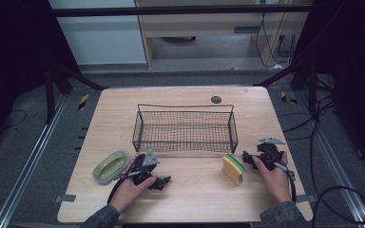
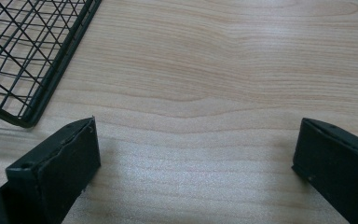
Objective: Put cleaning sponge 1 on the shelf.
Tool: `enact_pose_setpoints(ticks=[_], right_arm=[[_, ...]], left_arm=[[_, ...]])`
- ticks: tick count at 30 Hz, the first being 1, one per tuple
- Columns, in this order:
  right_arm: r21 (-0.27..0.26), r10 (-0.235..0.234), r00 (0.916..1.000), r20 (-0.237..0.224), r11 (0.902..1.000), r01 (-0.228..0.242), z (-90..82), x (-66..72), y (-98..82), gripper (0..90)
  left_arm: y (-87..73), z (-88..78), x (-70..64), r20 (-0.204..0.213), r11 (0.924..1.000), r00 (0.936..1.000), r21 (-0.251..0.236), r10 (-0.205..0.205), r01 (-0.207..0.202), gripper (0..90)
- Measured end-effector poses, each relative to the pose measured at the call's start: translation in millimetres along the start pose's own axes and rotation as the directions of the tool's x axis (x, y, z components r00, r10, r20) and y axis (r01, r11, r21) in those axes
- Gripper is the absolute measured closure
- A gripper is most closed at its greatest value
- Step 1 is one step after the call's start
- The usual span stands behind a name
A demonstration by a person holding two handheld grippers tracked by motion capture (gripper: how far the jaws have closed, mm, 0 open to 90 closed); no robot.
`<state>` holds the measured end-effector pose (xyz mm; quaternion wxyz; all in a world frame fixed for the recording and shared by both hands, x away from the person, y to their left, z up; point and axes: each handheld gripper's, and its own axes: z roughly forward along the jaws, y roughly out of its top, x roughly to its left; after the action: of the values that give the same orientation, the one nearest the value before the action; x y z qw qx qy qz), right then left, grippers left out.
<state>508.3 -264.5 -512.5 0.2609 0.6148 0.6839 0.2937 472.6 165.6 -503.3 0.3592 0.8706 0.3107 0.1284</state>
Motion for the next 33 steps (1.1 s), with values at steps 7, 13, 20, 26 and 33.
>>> enact_pose_setpoints(ticks=[7,13,20,26,33], right_arm=[[-0.001,-0.003,1.0000,-0.002,1.0000,0.003,-1.4,1.0,-1.4,0.7],[-0.002,-0.004,1.0000,0.001,1.0000,0.004,-1.9,1.9,-2.1,0.7],[-0.001,-0.004,1.0000,-0.001,1.0000,0.004,-2.4,2.1,-2.6,0.7],[0.001,-0.015,0.9999,-0.005,0.9999,0.015,-2.5,1.4,-2.8,0.5],[-0.001,-0.024,0.9992,-0.031,0.9997,0.024,-4.7,1.4,-4.5,0.7]], left_arm=[[4.9,-12.9,-6.8,-0.048,0.9953,0.9944,-0.018,0.094,-0.095,3.2],[7.2,-23.9,-8.5,-0.053,0.9918,0.9913,-0.037,0.120,-0.122,3.4],[14.9,-46.1,-3.1,-0.080,0.9917,0.9904,-0.052,0.113,-0.117,5.9],[29.7,-65.2,1.8,-0.093,0.9939,0.9904,-0.033,0.102,-0.106,4.2],[46.8,-100.9,12.4,-0.129,0.9922,0.9841,-0.010,0.122,-0.124,3.8]])
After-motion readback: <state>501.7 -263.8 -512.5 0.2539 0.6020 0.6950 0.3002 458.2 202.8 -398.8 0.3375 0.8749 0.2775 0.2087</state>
